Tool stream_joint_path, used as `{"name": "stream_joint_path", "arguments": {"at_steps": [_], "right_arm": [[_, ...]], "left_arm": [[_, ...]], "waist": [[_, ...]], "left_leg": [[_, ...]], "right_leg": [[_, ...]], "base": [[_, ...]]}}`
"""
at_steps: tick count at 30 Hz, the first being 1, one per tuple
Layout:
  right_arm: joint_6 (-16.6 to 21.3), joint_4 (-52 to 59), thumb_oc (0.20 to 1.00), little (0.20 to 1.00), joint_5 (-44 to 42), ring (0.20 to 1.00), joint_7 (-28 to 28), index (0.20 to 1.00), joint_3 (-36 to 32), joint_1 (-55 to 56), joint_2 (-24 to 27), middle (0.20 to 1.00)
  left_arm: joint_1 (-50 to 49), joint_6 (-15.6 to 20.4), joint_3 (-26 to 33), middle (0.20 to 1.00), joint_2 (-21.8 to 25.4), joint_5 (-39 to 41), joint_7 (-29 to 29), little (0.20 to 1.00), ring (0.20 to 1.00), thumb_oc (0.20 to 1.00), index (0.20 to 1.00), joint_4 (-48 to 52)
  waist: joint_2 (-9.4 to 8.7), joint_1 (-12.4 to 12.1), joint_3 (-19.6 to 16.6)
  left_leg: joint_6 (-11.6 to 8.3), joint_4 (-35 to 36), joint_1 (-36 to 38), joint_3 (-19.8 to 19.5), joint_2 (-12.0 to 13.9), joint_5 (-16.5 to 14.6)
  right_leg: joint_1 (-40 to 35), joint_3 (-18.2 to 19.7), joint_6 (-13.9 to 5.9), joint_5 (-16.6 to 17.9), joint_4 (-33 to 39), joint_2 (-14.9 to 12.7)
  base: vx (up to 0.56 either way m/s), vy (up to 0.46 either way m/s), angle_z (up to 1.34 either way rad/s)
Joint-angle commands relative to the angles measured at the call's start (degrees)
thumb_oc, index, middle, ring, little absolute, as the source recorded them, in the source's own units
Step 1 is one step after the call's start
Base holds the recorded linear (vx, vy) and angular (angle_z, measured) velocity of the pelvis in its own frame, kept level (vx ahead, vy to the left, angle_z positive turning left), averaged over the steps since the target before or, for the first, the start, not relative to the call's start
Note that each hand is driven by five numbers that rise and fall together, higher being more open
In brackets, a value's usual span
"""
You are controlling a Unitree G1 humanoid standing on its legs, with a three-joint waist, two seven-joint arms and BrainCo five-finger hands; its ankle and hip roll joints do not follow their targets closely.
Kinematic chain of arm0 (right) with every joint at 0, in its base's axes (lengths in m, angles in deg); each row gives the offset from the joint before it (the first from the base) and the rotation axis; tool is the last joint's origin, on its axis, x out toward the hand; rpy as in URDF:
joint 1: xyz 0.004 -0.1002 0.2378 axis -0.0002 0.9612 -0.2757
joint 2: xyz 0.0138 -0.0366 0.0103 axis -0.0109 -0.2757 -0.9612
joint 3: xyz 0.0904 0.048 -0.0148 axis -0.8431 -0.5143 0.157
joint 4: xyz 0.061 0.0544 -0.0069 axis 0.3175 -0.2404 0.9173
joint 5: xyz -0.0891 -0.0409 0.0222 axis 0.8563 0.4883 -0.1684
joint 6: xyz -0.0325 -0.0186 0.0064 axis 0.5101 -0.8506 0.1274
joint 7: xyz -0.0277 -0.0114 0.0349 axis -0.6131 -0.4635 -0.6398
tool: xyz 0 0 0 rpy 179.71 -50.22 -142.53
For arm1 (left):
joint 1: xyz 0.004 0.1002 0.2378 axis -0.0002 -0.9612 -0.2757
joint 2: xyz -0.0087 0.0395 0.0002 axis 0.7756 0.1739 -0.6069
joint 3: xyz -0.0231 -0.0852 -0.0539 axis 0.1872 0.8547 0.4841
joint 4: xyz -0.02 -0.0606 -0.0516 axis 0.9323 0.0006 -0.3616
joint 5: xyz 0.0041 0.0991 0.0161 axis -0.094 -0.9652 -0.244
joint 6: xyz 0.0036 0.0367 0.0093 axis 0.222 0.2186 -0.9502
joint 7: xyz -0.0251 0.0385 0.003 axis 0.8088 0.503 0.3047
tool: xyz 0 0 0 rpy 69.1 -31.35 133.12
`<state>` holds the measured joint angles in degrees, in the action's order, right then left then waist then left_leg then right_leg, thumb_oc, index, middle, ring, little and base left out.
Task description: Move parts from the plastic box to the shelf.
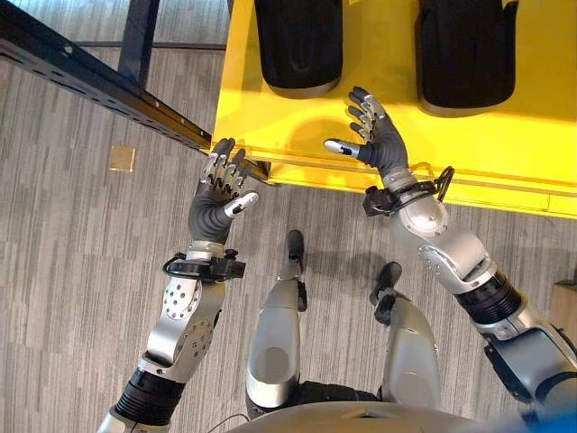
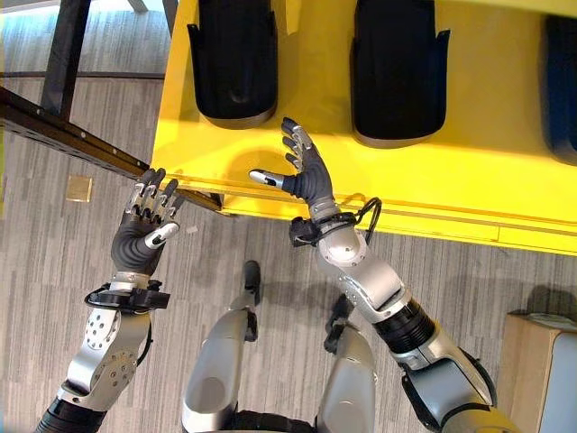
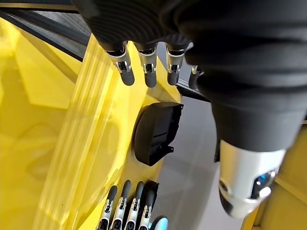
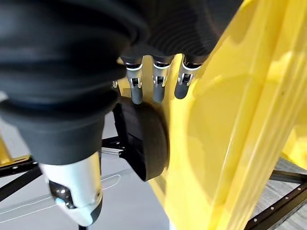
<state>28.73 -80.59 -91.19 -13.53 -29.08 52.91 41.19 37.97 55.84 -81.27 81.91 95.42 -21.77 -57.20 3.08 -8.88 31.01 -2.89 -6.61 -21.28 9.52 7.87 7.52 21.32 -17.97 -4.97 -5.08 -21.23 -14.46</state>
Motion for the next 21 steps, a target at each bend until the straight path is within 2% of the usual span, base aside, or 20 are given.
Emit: {"name": "stream_joint_path", "arguments": {"at_steps": [1, 8, 21], "right_arm": [[4.69, 2.0, 1.0, 1.0, 1.28, 1.0, -0.49, 1.0, -1.03, -5.96, -1.83, 1.0], [5.29, -0.46, 1.0, 1.0, 2.06, 1.0, -0.16, 1.0, -2.05, -7.96, -1.38, 1.0], [6.9, -7.69, 1.0, 1.0, 4.48, 1.0, -3.9, 1.0, -4.91, -14.02, -0.9, 1.0]], "left_arm": [[-0.7, 1.58, 0.31, 1.0, 0.27, -0.28, -0.97, 1.0, 1.0, 1.0, 1.0, 6.77], [-0.49, 1.83, -0.1, 1.0, 0.45, -0.01, -1.35, 1.0, 1.0, 1.0, 1.0, 6.32], [-0.71, 2.87, -0.02, 1.0, 0.71, 0.05, -0.53, 1.0, 1.0, 1.0, 1.0, 3.73]], "waist": [[0.29, -0.39, -1.22], [0.85, -0.68, -1.22], [1.82, -2.07, -1.22]], "left_leg": [[0.38, -4.39, 1.72, 1.8, -1.35, -4.59], [0.45, -4.73, 1.42, 1.43, -1.49, -4.69], [0.65, -5.29, -0.94, 0.3, -1.84, -4.33]], "right_leg": [[-0.43, 0.46, -1.43, 3.98, 2.46, 1.92], [-0.16, 0.35, -1.35, 3.75, 1.92, 1.62], [2.15, -0.28, -0.78, 2.94, -0.51, 1.26]], "base": [[0.0, 0.0, 0.0], [0.0, 0.0, 0.0], [0.03, 0.005, 0.04]]}}
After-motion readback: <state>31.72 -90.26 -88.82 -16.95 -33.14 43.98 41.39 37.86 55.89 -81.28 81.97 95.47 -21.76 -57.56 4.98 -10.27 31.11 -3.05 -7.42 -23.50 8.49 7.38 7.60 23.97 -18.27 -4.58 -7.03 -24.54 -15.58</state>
